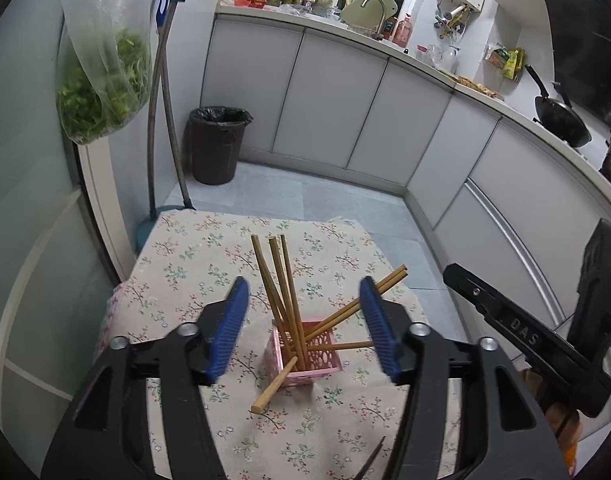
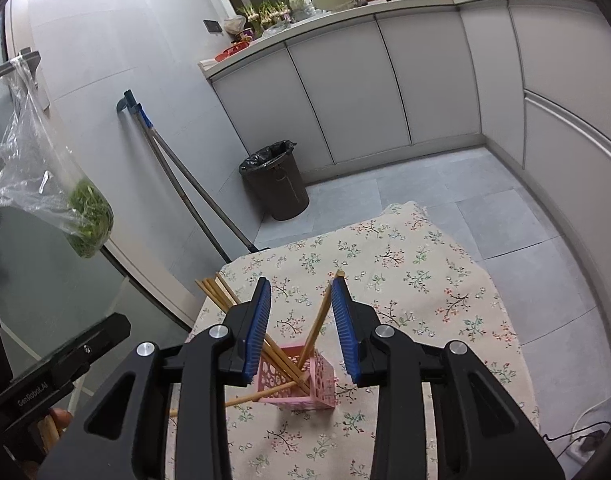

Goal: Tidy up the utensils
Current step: 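Pull both open tools back from the pink holder toward the black chopsticks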

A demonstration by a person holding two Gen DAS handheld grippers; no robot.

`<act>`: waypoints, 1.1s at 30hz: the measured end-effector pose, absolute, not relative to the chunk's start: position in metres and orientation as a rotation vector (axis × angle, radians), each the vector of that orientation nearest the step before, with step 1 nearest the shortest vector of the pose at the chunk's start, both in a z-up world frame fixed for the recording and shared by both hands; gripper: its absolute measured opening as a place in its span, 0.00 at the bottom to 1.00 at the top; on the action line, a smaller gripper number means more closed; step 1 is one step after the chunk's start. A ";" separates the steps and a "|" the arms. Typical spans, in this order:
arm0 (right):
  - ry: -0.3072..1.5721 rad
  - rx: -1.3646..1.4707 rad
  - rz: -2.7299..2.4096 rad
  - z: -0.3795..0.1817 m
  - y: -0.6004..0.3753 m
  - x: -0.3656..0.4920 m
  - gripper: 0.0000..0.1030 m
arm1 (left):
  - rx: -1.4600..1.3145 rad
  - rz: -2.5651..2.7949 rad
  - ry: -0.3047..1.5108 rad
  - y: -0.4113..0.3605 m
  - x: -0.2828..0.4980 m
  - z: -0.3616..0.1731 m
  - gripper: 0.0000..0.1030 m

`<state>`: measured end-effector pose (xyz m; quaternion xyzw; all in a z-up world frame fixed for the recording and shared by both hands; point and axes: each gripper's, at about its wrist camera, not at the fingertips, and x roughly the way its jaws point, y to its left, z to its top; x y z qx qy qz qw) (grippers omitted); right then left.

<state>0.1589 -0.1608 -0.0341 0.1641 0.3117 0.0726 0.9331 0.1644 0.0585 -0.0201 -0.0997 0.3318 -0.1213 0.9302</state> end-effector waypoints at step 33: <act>0.603 0.286 0.000 -0.041 -0.197 0.095 0.91 | -0.058 -0.200 0.640 0.021 0.132 -0.024 0.93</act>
